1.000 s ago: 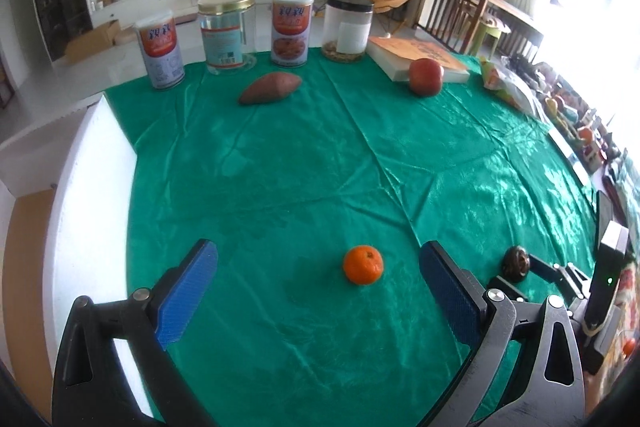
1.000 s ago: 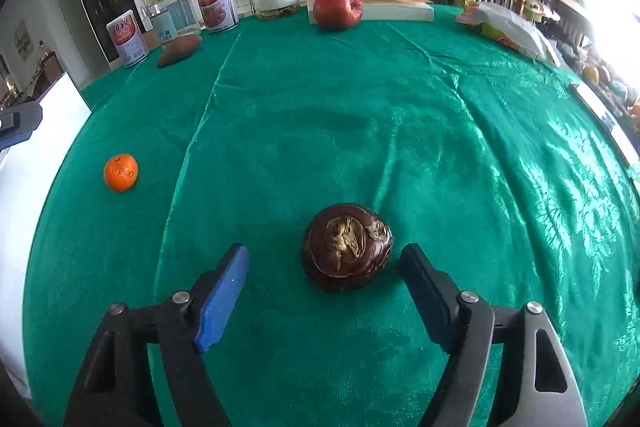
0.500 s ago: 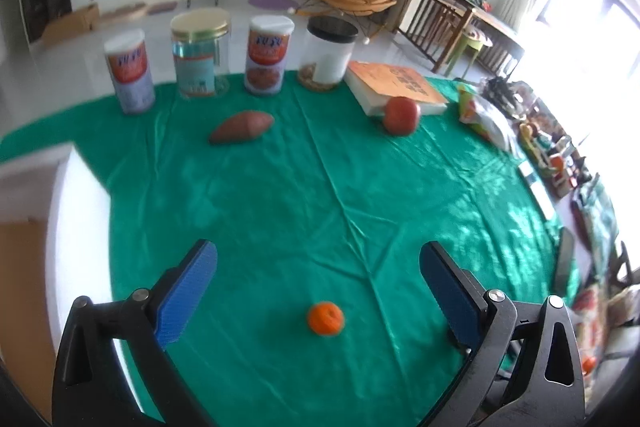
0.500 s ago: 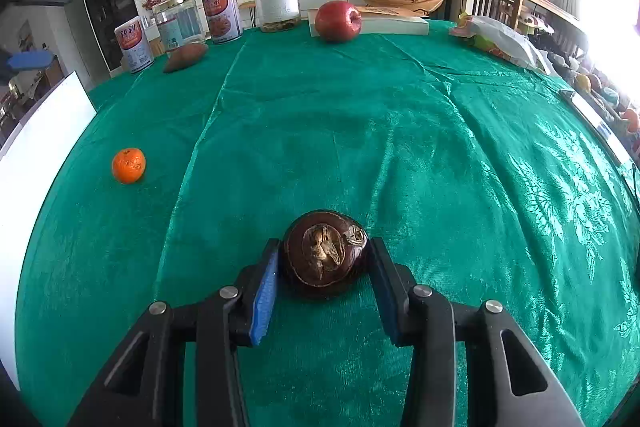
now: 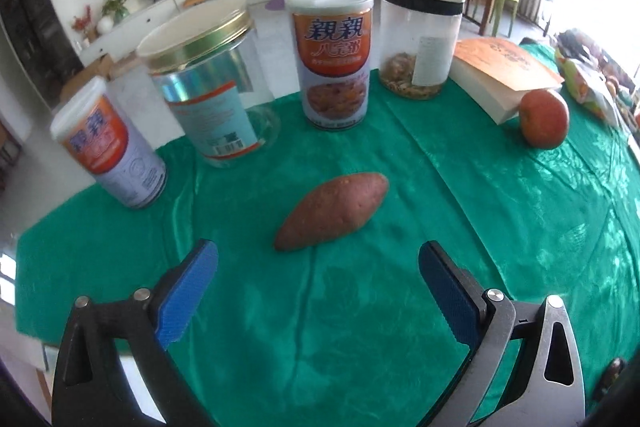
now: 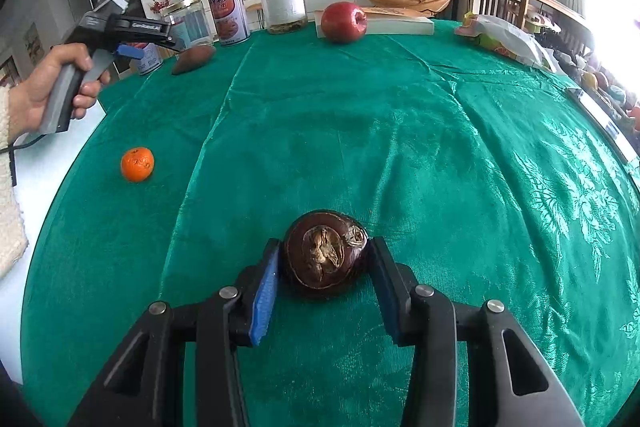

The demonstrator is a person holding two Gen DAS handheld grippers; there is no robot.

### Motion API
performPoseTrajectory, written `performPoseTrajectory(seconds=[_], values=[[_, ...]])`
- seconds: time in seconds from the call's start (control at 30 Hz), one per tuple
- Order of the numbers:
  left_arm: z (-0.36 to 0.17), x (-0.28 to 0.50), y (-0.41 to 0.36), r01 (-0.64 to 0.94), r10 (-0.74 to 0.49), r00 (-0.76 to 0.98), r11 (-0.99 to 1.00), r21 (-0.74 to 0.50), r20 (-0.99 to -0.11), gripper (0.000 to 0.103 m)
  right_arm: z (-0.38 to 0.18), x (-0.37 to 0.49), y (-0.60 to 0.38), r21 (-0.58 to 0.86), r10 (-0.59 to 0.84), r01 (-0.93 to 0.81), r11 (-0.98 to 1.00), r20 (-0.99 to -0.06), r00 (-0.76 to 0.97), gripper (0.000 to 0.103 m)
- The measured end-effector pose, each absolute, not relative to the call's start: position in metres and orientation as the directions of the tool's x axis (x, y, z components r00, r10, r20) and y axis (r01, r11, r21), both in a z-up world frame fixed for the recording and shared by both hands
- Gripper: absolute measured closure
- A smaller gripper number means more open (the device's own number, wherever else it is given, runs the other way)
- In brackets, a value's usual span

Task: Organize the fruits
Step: 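Grasp the reddish sweet potato with the left gripper while the right gripper holds the brown fruit, then carry both fruits over the white box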

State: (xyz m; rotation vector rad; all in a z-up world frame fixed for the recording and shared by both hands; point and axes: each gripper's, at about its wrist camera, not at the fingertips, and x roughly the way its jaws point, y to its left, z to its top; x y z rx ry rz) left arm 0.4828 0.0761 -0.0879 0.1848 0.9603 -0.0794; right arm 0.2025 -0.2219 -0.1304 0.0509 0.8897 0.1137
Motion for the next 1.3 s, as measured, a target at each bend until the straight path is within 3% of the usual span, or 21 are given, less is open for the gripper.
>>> performPoseTrajectory(seconds=[0.2, 0.3, 0.37, 0.53, 0.63, 0.93, 1.3], values=[[-0.116, 0.508, 0.054, 0.235, 0.096, 0.578, 0.931, 0.278, -0.81, 0.002, -0.131, 0.202, -0.22, 0.087, 0.118, -0.08, 0.993, -0.773, 0.624, 0.057], [-0.123, 0.51, 0.052, 0.263, 0.082, 0.571, 0.924, 0.276, -0.817, 0.006, -0.131, 0.202, -0.22, 0.087, 0.118, -0.08, 0.993, -0.773, 0.624, 0.057], [-0.122, 0.51, 0.055, 0.261, 0.066, 0.565, 0.931, 0.255, -0.823, 0.045, -0.131, 0.202, -0.22, 0.086, 0.117, -0.08, 0.993, -0.773, 0.624, 0.057], [-0.116, 0.5, 0.067, 0.238, 0.015, 0.548, 0.956, 0.173, -0.836, 0.054, -0.131, 0.202, -0.22, 0.088, 0.118, -0.079, 0.993, -0.772, 0.624, 0.058], [-0.109, 0.482, 0.073, 0.22, 0.002, 0.546, 0.964, 0.146, -0.838, 0.066, -0.131, 0.202, -0.221, 0.093, 0.122, -0.078, 0.993, -0.771, 0.625, 0.058], [-0.092, 0.421, 0.075, 0.204, 0.01, 0.529, 0.969, 0.139, -0.848, 0.067, -0.13, 0.201, -0.228, 0.147, 0.165, -0.081, 0.986, -0.761, 0.628, 0.059], [-0.042, 0.305, 0.084, 0.179, -0.112, 0.508, 0.984, -0.022, -0.854, 0.068, -0.13, 0.199, -0.236, 0.212, 0.218, -0.085, 0.974, -0.747, 0.629, 0.059]])
